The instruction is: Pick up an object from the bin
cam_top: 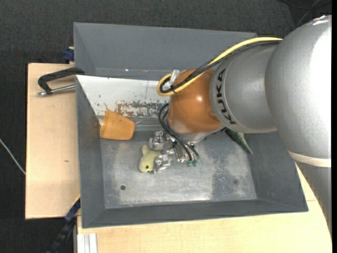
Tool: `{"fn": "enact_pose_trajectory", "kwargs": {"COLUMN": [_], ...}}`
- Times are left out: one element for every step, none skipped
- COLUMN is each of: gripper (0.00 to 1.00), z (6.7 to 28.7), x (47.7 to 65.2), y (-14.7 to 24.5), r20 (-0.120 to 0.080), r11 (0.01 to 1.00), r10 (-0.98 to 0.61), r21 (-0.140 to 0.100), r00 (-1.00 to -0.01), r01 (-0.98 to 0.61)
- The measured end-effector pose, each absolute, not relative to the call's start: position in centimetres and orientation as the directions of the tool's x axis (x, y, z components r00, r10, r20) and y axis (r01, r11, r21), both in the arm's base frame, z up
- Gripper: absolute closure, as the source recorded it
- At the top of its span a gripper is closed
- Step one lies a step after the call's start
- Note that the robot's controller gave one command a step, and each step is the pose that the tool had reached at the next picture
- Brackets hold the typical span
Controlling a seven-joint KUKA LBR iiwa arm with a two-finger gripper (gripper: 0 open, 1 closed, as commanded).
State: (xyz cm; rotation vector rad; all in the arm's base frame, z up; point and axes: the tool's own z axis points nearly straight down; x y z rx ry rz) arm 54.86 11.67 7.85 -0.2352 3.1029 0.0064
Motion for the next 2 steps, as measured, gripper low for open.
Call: {"fn": "enact_pose_trajectory", "kwargs": {"gripper": [1.0, 1.0], "z": [18.6, 26.3], "x": [54.7, 54.3], "y": [10.4, 9.9], "r20": [-0.015, -0.016], "r11": [0.981, 0.97], "r10": [-0.194, -0.242], "r21": [0.0, -0.001], "r00": [-0.981, -0.97], "r01": [-0.194, -0.242]}}
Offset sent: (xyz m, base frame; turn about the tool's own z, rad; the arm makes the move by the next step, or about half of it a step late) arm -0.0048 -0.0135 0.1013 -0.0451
